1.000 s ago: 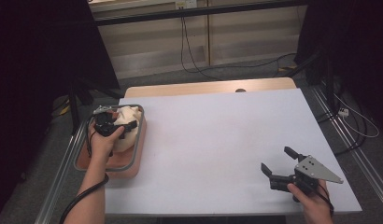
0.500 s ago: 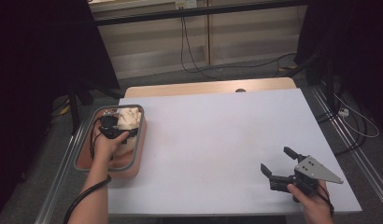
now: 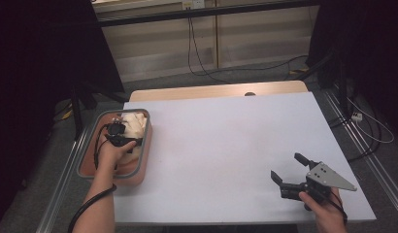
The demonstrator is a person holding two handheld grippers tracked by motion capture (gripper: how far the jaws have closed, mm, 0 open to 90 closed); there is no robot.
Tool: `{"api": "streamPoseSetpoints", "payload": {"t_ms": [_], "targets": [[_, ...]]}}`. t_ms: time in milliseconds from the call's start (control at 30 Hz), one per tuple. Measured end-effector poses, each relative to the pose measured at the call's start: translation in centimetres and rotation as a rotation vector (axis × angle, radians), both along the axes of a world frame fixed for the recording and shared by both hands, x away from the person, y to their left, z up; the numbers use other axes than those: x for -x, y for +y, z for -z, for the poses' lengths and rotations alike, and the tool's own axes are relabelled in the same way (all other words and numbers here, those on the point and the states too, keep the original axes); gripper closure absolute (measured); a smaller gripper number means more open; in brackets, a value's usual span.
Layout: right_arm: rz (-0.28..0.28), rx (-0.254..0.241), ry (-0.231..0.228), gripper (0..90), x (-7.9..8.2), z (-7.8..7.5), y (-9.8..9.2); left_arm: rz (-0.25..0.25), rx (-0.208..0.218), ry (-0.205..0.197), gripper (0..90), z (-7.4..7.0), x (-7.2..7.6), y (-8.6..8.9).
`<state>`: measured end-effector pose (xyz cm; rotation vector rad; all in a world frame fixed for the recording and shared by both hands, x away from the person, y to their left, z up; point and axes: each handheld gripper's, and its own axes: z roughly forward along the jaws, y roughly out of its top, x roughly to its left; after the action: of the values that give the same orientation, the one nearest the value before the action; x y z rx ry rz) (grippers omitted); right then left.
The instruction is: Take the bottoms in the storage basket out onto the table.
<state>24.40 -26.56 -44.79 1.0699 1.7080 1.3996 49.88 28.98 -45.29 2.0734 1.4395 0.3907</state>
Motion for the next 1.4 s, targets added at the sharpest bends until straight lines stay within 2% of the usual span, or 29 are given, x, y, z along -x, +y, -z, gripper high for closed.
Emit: {"api": "streamPoseSetpoints", "payload": {"t_ms": [133, 300, 433, 633, 800, 867, 1067, 1233, 1367, 1400], "targets": [[0.001, 0.000, -0.004, 2.1, 0.0, -0.1, 0.0, 0.004, -0.017, -0.004, 0.5, 0.0, 0.1, -0.1], [0.003, 0.001, -0.001, 2.1, 0.0, 0.0, 0.0, 0.004, -0.041, -0.007, 6.0, -0.1, 0.3, -0.4], [0.003, 0.001, -0.001, 2.1, 0.0, 0.0, -0.1, 0.017, -0.050, 0.000, 16.6, -0.5, 0.4, -0.5], [0.006, -0.001, -0.003, 2.1, 0.0, -0.1, -0.1, 0.032, -0.056, 0.037, 35.2, -1.2, 0.4, -0.7], [0.013, -0.001, -0.006, 2.0, -0.1, -0.1, -0.1, 0.048, -0.082, 0.055, 41.3, -1.7, 0.4, -1.1], [0.012, 0.001, -0.004, 2.0, -0.1, 0.0, -0.1, 0.045, -0.072, 0.061, 42.8, -1.9, 0.4, -1.0], [0.013, 0.000, -0.007, 2.0, -0.1, -0.1, -0.1, 0.028, -0.002, 0.075, 45.9, -2.4, 0.6, -0.5], [0.014, 0.002, -0.011, 2.0, -0.1, -0.1, -0.1, 0.033, -0.003, 0.082, 46.3, -3.3, 0.7, -0.7], [0.010, 0.001, -0.012, 2.0, -0.1, -0.1, -0.1, 0.016, 0.007, 0.094, 46.4, -3.7, 0.8, -0.6], [0.009, 0.002, -0.013, 2.0, -0.1, -0.1, -0.1, 0.028, -0.008, 0.112, 46.4, -3.8, 0.7, -0.5]]}}
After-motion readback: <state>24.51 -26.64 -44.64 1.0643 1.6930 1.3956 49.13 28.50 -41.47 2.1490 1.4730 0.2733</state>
